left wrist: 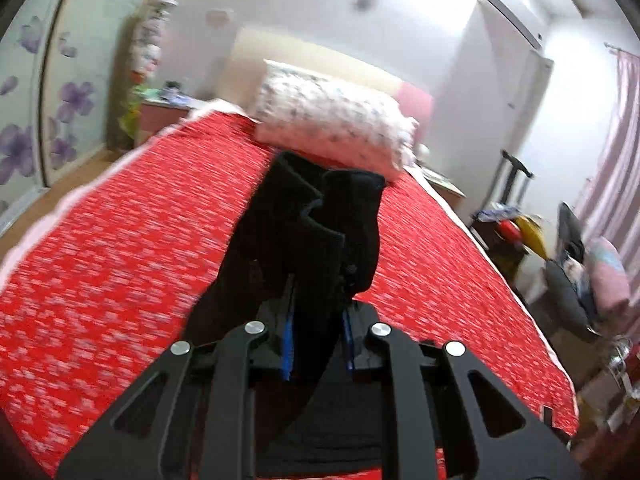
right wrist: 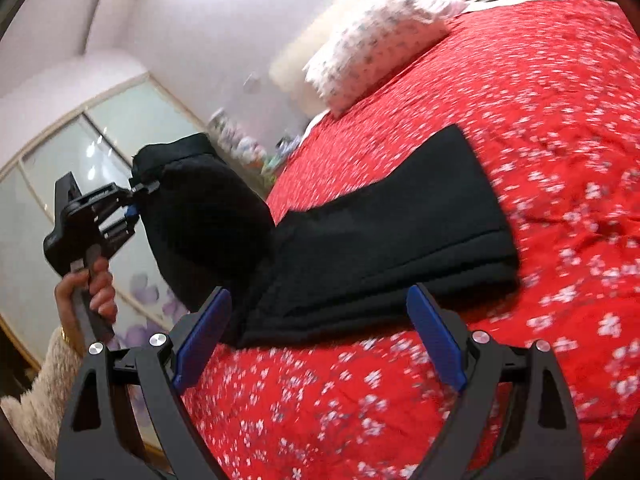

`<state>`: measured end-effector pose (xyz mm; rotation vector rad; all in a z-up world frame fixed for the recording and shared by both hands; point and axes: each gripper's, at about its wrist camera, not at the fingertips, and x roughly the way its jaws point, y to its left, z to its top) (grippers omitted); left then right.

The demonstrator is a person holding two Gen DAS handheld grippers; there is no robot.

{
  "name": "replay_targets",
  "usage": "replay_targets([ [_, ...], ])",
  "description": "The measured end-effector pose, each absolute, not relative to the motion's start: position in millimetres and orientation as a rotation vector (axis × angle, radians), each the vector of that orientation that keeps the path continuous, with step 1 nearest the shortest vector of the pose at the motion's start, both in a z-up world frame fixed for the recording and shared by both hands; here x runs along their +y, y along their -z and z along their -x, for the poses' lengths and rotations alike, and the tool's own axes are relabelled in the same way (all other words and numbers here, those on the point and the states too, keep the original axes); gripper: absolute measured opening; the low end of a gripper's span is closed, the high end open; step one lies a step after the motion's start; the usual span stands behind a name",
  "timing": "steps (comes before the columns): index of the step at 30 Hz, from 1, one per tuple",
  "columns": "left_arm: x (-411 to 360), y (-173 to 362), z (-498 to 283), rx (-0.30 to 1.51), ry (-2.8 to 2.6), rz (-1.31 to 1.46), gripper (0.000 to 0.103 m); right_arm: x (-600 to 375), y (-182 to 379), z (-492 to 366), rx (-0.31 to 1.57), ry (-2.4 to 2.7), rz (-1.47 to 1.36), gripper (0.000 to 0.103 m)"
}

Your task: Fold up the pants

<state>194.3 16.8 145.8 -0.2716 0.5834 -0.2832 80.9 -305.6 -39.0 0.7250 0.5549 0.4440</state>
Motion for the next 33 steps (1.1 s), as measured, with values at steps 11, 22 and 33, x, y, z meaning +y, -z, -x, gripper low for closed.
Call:
replay_targets([
  [11,-111,-66,-228,0.819,0.435,0.298,0.016,-340,46,-74,0.485,-0.345,-0.872,0.091],
  [22,-183,-32,-198,0.816,0.533,0.128,0.016,-364,49,-63,0.425,-0.219,-0.942,0.092],
  [33,-197,6,-177,0.828,0.532,0.034,0.017,-364,52,-70,0.424,-0.201,-0.941,0.092],
])
